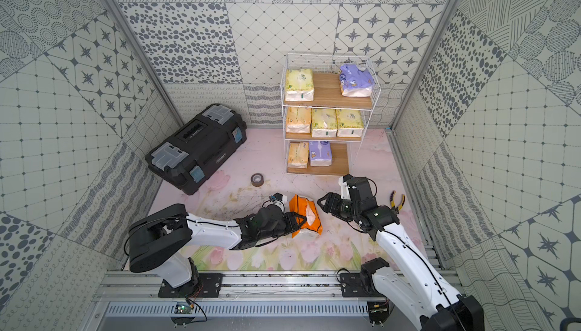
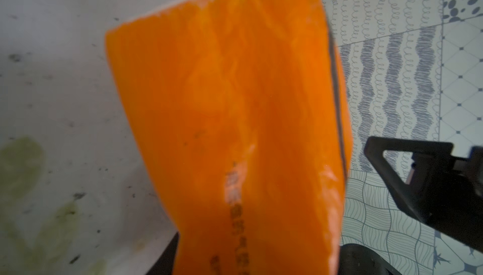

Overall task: Remove the tissue boxes from the shelf
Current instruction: Place the box of tissues at the center of the board.

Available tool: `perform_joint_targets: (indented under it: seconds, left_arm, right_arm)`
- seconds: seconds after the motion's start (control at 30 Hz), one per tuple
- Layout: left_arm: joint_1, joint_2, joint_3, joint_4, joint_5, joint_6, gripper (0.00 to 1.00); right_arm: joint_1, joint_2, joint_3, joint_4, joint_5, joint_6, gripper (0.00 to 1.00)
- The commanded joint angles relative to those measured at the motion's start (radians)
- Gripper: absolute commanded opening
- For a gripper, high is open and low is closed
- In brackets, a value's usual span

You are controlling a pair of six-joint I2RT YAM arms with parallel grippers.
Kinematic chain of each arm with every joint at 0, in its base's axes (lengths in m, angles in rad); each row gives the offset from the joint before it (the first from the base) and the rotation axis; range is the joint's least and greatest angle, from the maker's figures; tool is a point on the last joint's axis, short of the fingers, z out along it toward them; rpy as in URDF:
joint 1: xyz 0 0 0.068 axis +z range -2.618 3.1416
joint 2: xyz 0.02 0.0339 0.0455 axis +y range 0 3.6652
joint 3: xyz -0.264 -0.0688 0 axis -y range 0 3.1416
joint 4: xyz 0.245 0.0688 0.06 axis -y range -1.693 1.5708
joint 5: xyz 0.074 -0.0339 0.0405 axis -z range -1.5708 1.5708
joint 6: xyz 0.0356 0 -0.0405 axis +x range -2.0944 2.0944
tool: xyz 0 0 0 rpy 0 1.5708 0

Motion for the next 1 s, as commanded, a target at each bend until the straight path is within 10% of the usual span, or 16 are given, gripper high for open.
perform_joint_targets:
  seconds: [0.0, 0.23, 0.53, 0.97]
  left_arm:
    - [-0.007, 0.003, -0.014, 0.032, -0.082, -0.012, 0.74]
    - [-0.011, -0.201, -0.034, -0.252, -0.231, 0.025, 0.99]
    - [-0.009, -0.385, -0.04, -0.63, -0.269, -0.02, 0.99]
    - [-0.011, -0.289, -0.034, -0.493, -0.102, 0.044, 0.57]
  right_arm:
    - [0.01, 0.009, -0.021, 0.087, 0.038, 0.013, 0.62]
    - [0.059, 0.059, -0.061, 0.14, 0.06, 0.03, 0.62]
    - [0.142, 0.175, -0.116, 0.265, 0.053, 0.077, 0.52]
    - [0.161, 0.06, -0.141, 0.296, 0.166, 0.133, 0.46]
